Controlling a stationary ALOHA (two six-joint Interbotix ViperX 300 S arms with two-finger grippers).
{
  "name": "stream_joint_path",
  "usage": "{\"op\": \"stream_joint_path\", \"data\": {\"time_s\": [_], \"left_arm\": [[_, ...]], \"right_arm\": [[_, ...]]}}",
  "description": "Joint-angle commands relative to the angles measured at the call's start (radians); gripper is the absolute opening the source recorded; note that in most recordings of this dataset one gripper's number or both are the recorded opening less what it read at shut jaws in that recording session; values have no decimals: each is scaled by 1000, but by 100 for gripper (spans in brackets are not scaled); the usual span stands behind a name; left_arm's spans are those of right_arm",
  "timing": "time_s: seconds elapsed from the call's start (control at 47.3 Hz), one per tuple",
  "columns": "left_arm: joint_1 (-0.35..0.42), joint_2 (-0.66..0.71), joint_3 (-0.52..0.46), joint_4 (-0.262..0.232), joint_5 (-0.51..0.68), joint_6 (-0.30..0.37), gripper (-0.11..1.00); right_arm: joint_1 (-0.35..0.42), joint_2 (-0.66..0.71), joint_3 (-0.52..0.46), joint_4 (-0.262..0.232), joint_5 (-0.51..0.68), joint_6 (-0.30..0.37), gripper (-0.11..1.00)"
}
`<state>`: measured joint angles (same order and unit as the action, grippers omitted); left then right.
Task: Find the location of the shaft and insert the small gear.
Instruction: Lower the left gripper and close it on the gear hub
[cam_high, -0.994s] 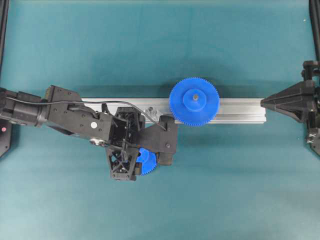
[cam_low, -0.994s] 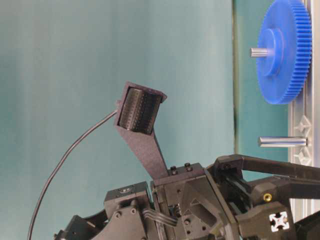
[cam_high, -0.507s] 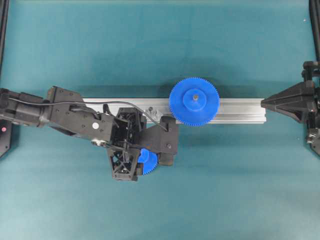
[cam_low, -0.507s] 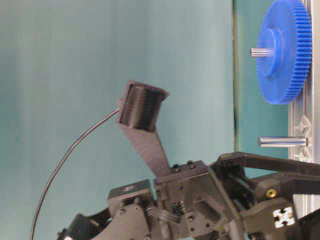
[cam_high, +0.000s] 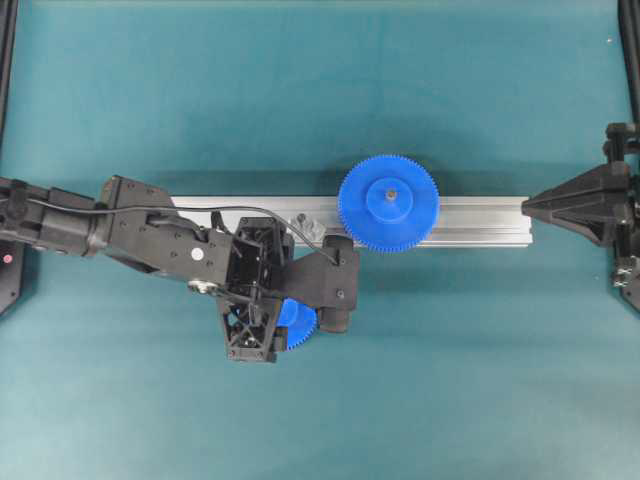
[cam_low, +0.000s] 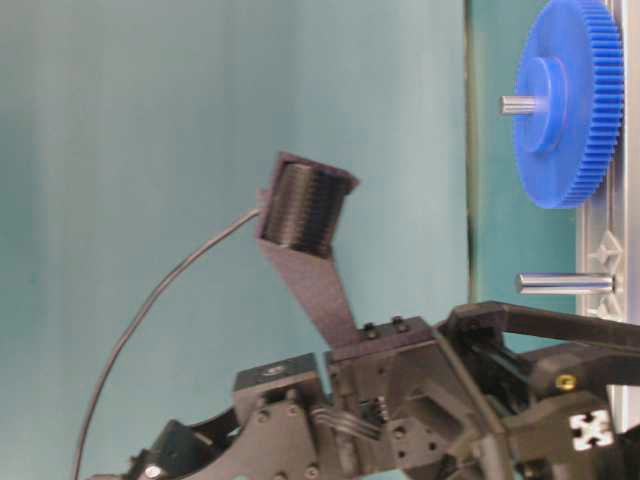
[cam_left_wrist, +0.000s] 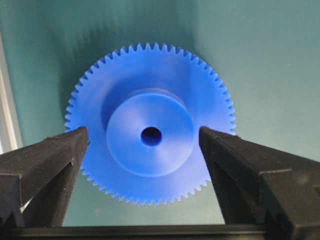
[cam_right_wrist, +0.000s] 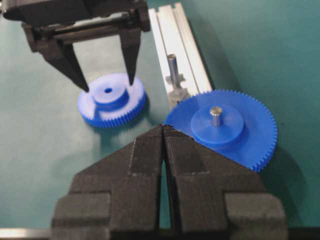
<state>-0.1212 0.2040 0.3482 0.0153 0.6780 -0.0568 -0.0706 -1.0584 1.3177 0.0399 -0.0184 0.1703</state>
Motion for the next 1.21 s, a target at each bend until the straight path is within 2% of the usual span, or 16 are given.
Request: {"op": "stream_joint_path", "data": {"time_s": [0.0,1.184], "left_arm": [[-5,-12,-14,0,-5,2,93],[-5,35,-11,0,-21,-3,93]], "right_arm": [[-3,5,-9,0,-5,12,1],[-3,5,-6,0,-6,12,1]]}}
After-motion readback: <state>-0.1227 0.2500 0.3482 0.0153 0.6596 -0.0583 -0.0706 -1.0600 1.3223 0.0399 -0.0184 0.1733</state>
